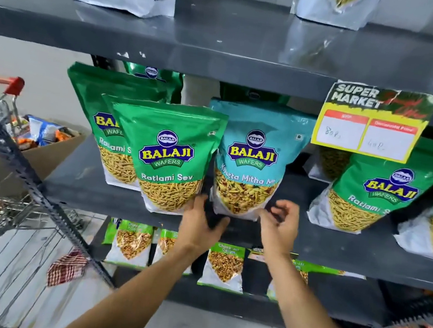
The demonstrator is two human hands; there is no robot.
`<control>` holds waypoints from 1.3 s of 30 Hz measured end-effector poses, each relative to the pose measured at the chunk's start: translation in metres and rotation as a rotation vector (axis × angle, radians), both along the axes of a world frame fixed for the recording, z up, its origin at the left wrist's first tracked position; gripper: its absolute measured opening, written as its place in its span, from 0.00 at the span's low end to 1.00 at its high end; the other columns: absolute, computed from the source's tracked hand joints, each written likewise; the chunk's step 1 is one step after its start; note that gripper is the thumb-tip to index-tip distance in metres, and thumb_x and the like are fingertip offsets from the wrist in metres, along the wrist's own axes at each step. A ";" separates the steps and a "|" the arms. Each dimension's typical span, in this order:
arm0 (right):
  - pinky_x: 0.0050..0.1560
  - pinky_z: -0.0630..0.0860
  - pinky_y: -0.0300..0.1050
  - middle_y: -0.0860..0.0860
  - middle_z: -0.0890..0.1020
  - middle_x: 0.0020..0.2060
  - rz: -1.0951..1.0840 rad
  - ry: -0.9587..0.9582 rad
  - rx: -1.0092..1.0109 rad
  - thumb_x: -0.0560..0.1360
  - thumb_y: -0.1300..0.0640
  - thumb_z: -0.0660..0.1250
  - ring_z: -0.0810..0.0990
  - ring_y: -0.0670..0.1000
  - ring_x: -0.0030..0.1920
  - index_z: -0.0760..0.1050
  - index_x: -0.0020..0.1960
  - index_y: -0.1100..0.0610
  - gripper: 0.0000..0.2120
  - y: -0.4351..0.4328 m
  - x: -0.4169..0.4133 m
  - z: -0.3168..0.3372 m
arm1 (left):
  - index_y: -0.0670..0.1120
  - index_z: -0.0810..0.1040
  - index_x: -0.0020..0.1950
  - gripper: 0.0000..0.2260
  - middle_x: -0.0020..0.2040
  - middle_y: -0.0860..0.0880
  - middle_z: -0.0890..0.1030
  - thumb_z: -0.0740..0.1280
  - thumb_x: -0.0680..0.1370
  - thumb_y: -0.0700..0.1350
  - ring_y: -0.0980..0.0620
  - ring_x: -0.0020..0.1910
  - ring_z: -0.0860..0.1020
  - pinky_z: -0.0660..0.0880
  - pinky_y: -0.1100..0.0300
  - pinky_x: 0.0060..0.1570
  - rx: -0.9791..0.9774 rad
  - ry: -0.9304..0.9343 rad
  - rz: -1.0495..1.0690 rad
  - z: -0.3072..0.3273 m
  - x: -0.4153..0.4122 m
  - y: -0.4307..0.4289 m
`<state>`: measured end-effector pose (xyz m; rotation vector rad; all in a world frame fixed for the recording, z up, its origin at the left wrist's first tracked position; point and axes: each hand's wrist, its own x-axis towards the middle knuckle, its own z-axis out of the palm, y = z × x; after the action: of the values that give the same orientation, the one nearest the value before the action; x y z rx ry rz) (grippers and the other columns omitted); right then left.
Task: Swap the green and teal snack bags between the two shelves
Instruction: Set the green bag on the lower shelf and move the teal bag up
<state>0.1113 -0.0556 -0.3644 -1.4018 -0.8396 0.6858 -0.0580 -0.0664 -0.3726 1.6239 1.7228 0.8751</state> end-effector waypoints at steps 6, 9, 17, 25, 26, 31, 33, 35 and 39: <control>0.48 0.76 0.33 0.48 0.79 0.52 0.505 -0.137 -0.236 0.65 0.66 0.76 0.77 0.46 0.54 0.64 0.62 0.55 0.32 0.048 0.006 0.006 | 0.45 0.64 0.72 0.47 0.68 0.45 0.75 0.78 0.60 0.60 0.45 0.69 0.72 0.66 0.51 0.72 0.013 -0.308 0.187 0.021 0.021 0.039; 0.44 0.73 0.32 0.42 0.79 0.47 0.546 -0.160 -0.285 0.63 0.66 0.77 0.76 0.38 0.48 0.67 0.61 0.50 0.32 0.053 0.008 0.017 | 0.45 0.69 0.66 0.39 0.58 0.52 0.78 0.82 0.59 0.50 0.54 0.59 0.76 0.70 0.61 0.65 0.016 -0.365 0.189 0.027 0.018 0.051; 0.41 0.75 0.28 0.47 0.82 0.47 0.513 -0.147 -0.186 0.61 0.71 0.77 0.80 0.42 0.46 0.74 0.58 0.55 0.29 0.034 0.031 0.027 | 0.48 0.64 0.67 0.37 0.66 0.42 0.74 0.78 0.64 0.49 0.47 0.67 0.73 0.70 0.45 0.69 -0.002 -0.382 -0.063 0.024 0.009 0.038; 0.38 0.76 0.29 0.46 0.82 0.43 0.496 -0.055 -0.166 0.64 0.71 0.75 0.80 0.37 0.39 0.75 0.55 0.54 0.25 -0.042 0.056 0.043 | 0.43 0.67 0.66 0.43 0.61 0.42 0.80 0.84 0.57 0.46 0.46 0.61 0.80 0.78 0.48 0.61 0.043 -0.560 -0.183 0.043 0.013 -0.025; 0.39 0.76 0.30 0.46 0.82 0.43 0.512 -0.065 -0.156 0.63 0.71 0.75 0.81 0.38 0.39 0.75 0.54 0.53 0.24 -0.052 0.059 0.048 | 0.43 0.67 0.66 0.44 0.61 0.42 0.81 0.85 0.56 0.48 0.46 0.60 0.81 0.78 0.47 0.60 0.041 -0.559 -0.195 0.050 0.014 -0.038; 0.45 0.77 0.32 0.52 0.82 0.47 0.558 -0.072 -0.094 0.61 0.68 0.78 0.80 0.48 0.47 0.74 0.59 0.57 0.29 -0.117 0.068 0.075 | 0.47 0.69 0.63 0.35 0.56 0.52 0.80 0.82 0.61 0.39 0.56 0.52 0.81 0.78 0.64 0.53 0.112 -0.539 -0.190 0.077 0.016 -0.104; 0.48 0.77 0.37 0.51 0.82 0.49 0.584 -0.060 -0.058 0.61 0.67 0.78 0.80 0.50 0.49 0.74 0.57 0.56 0.28 -0.142 0.068 0.088 | 0.46 0.67 0.69 0.47 0.60 0.52 0.80 0.84 0.54 0.52 0.51 0.56 0.81 0.78 0.59 0.57 0.146 -0.542 -0.170 0.093 0.012 -0.132; 0.52 0.78 0.41 0.50 0.82 0.49 0.611 -0.050 -0.013 0.61 0.67 0.78 0.81 0.51 0.50 0.74 0.55 0.55 0.26 -0.172 0.067 0.107 | 0.48 0.70 0.66 0.49 0.59 0.50 0.81 0.83 0.49 0.60 0.50 0.57 0.81 0.78 0.54 0.58 0.217 -0.521 -0.161 0.111 0.009 -0.164; 0.58 0.78 0.48 0.51 0.83 0.52 0.661 -0.052 0.060 0.60 0.66 0.79 0.81 0.51 0.54 0.74 0.54 0.51 0.27 -0.220 0.066 0.140 | 0.49 0.75 0.60 0.40 0.53 0.52 0.82 0.83 0.52 0.57 0.58 0.49 0.81 0.77 0.48 0.61 0.350 -0.458 -0.116 0.142 0.004 -0.218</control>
<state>0.1777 -0.2754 -0.2246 -1.0816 -1.3743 1.1134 -0.0539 -0.2843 -0.2304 1.5581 1.1957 1.4227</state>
